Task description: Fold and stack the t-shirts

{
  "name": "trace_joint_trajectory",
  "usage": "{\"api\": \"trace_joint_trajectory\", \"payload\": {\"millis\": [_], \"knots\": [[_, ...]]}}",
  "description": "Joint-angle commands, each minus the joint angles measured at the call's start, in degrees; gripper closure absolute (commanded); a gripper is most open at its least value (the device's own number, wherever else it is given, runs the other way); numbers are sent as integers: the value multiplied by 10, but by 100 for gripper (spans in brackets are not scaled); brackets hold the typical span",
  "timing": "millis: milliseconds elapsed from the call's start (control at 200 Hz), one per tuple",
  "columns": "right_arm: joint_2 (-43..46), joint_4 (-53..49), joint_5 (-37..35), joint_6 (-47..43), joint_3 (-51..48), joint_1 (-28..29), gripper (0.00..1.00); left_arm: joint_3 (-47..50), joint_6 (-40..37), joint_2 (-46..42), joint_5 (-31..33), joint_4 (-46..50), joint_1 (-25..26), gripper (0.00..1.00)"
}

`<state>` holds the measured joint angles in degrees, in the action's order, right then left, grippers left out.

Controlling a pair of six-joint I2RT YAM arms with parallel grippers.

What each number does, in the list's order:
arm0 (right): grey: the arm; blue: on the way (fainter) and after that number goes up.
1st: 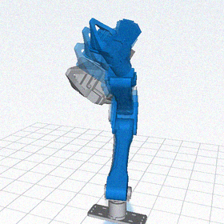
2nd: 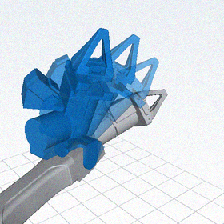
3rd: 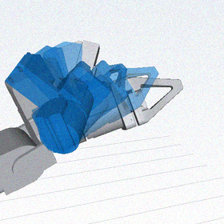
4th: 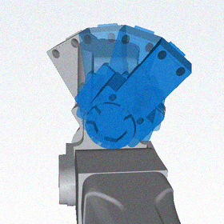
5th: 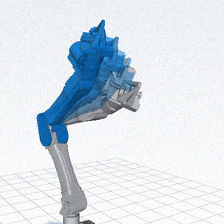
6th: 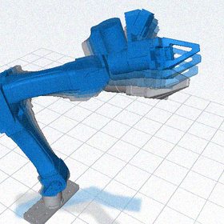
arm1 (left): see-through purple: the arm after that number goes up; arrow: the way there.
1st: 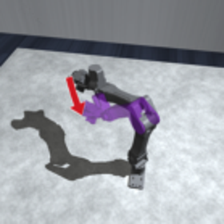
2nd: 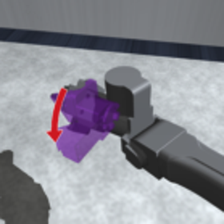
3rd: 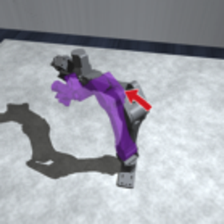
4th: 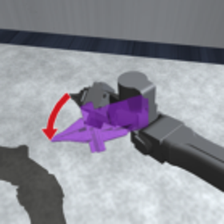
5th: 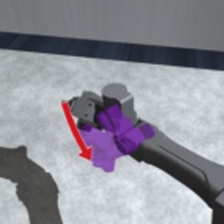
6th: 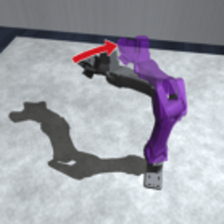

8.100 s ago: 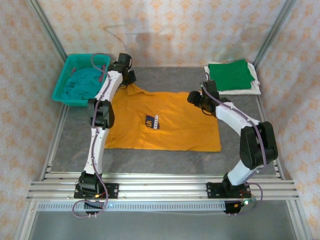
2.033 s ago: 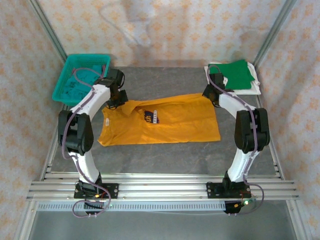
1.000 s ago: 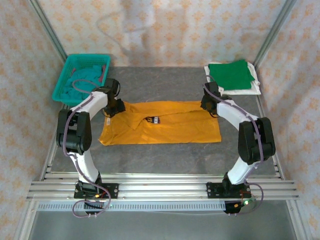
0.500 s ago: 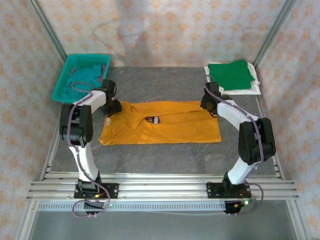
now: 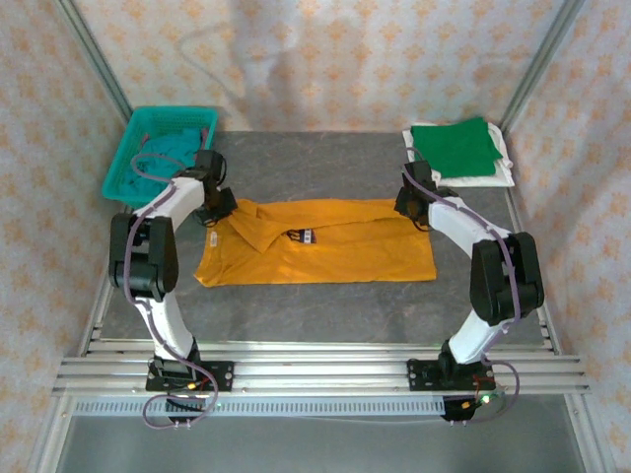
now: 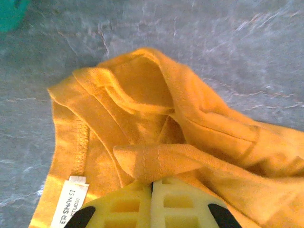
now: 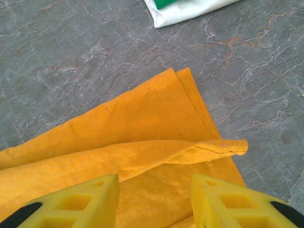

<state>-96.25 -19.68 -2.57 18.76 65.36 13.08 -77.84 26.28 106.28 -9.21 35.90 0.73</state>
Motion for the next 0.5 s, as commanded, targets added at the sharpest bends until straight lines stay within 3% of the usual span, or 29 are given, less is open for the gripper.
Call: {"api": "trace_joint_trajectory", "payload": {"millis": [0,495], "knots": [[14,7,-1,-8,6,0,56,10,-6,-26,25,30,1,99],[13,-2,-8,-11,10,-1,55,139,38,-171,-54,52,1,100]]}}
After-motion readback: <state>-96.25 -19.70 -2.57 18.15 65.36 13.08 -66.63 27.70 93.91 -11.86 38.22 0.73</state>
